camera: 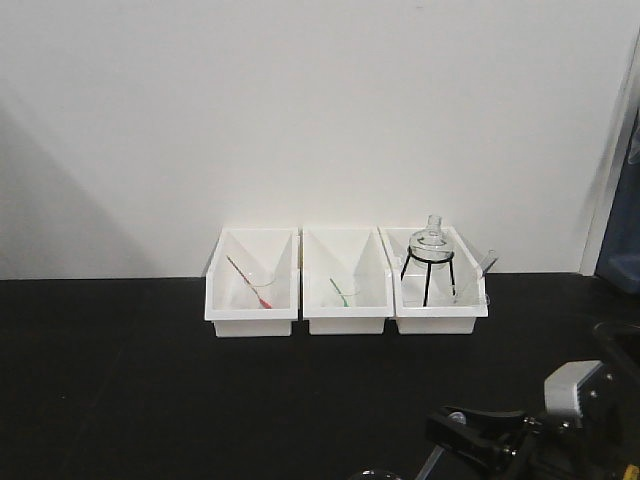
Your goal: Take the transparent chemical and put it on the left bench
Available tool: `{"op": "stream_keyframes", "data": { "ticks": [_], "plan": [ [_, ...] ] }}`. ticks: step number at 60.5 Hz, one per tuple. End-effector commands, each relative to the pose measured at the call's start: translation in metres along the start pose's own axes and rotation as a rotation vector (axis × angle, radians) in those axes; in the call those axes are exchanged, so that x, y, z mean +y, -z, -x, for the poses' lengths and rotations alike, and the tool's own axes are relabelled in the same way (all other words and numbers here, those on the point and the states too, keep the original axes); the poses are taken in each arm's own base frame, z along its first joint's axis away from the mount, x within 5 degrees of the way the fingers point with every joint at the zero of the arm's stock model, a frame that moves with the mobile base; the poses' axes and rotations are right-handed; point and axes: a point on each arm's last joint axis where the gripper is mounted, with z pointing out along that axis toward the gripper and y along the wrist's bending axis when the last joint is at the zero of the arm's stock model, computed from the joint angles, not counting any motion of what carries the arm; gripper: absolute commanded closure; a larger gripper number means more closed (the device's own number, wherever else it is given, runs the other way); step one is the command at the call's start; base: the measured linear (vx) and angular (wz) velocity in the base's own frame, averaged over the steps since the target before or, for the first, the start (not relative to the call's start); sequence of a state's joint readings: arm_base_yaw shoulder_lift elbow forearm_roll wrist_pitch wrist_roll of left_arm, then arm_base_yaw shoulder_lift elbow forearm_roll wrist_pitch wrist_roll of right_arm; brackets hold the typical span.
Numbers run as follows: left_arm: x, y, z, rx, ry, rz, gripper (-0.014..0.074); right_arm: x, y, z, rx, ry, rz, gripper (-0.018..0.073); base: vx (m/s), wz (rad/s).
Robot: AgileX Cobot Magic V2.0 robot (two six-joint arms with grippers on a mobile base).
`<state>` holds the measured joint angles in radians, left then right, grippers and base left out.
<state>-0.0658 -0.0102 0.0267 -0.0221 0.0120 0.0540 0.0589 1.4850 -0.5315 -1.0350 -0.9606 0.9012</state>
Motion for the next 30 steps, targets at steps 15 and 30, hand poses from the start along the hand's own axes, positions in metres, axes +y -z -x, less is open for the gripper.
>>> {"op": "stream_keyframes", "data": {
  "ticks": [15, 30],
  "plan": [
    [0.000, 0.001, 0.003, -0.081, 0.009, 0.002, 0.0600, 0.011, -0.027, 0.000, -0.104, 0.139, 0.042, 0.0527, 0.00, 0.00],
    [0.000, 0.001, 0.003, -0.081, 0.009, 0.002, 0.0600, 0.007, -0.033, -0.010, -0.073, 0.144, 0.037, 0.0269, 0.00, 0.00]
  ]
}}
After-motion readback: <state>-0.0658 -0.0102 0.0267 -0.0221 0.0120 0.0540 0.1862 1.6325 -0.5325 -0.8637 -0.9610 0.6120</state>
